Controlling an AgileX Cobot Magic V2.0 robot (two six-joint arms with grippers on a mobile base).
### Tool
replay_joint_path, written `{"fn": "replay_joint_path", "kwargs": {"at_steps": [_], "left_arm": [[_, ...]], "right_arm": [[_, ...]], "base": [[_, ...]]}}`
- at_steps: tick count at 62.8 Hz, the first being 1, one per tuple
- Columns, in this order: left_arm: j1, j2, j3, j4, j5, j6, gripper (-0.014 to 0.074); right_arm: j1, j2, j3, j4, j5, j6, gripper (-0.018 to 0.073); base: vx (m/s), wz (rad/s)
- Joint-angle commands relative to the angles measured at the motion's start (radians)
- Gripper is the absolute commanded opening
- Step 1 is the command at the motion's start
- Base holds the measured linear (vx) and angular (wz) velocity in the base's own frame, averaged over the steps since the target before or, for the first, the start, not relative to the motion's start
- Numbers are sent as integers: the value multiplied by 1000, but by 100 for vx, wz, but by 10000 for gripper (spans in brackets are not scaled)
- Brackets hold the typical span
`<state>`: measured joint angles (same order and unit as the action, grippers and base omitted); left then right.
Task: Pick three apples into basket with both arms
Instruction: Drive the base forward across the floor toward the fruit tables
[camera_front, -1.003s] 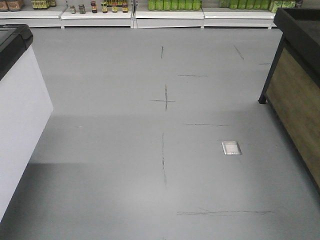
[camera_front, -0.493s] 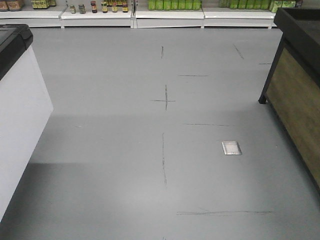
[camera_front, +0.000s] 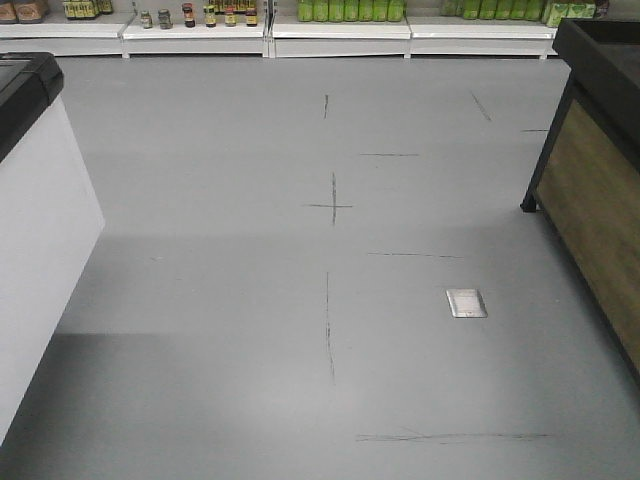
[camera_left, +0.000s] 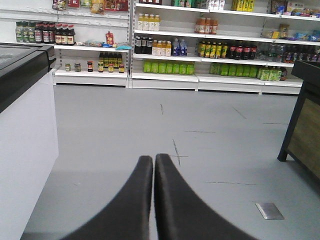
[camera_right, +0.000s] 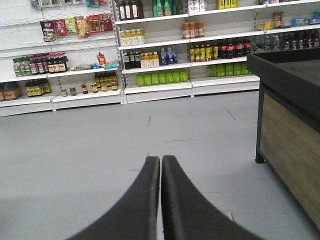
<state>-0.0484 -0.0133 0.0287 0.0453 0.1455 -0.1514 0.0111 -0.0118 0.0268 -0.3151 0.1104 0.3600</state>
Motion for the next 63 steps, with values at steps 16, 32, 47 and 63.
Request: {"fn": "replay_joint_path", "kwargs": {"at_steps": [16, 32, 47, 63], "left_arm": [[-1, -12, -25, 1, -80, -4, -6], [-1, -12, -25, 1, -80, -4, -6], [-1, -12, -25, 1, -80, -4, -6], [-1, -12, -25, 1, -80, -4, -6]], "right_arm": [[-2, -12, 14, -12, -72, -9, -5], [-2, -12, 14, -12, -72, -9, -5], [-2, -12, 14, -12, -72, -9, -5], [-2, -12, 14, -12, -72, -9, -5]], "base": [[14, -5], [16, 0], [19, 10], [21, -1]]}}
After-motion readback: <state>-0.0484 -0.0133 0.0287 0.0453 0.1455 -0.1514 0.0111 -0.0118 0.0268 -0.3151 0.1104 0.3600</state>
